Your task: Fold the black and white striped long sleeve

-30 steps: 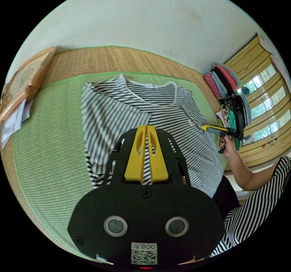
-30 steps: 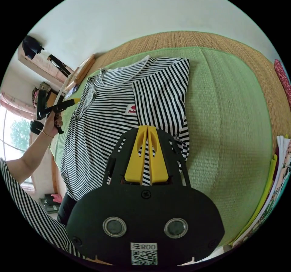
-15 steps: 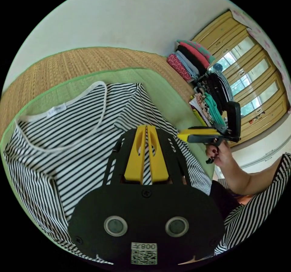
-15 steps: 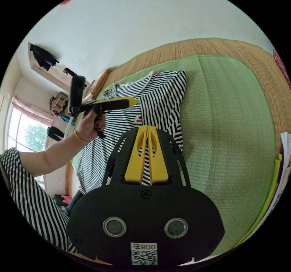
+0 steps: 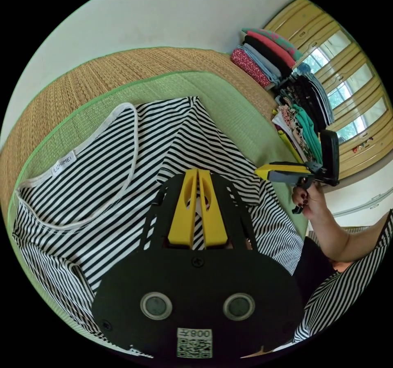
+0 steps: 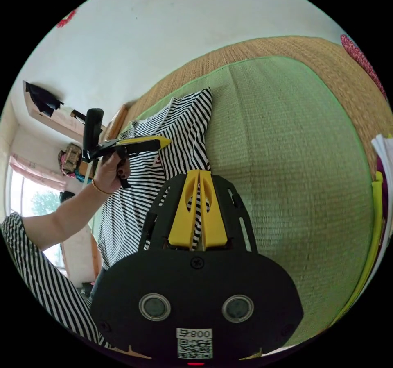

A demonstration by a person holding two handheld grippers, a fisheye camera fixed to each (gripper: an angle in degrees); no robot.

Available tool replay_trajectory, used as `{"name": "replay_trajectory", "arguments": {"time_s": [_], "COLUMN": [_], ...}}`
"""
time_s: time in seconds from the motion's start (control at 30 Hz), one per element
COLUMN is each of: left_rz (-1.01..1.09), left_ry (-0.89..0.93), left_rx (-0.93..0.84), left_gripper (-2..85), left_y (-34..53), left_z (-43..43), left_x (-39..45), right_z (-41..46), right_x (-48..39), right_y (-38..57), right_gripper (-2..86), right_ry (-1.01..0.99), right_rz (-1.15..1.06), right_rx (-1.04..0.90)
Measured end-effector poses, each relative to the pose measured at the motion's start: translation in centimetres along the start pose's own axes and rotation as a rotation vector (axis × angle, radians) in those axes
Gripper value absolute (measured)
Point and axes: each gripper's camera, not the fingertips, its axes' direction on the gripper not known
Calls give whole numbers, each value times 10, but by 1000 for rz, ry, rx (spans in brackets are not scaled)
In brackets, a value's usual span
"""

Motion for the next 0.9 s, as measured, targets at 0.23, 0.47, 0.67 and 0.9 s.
{"name": "replay_trajectory", "arguments": {"time_s": [0.23,0.47,0.67,0.9], "left_rz": [-45,-172,-464,-764], "left_ry": [55,59,22,105], "left_rx": [51,168,106,192], "left_gripper": [3,6,29,80], "left_y": [19,138,301,455], "left_z": [30,5,-1,23], "left_x": [-40,-85,-104,-112], "right_z": [10,-26,-60,-102], "right_x": [7,4,5,-14], "right_y": [30,95,193,309], "right_gripper": [0,1,1,1], "right_ry": [-10,-48,-133,-213], "right_rz": [-30,-55,31,105], "right_rx": [-33,-36,-86,-91]}}
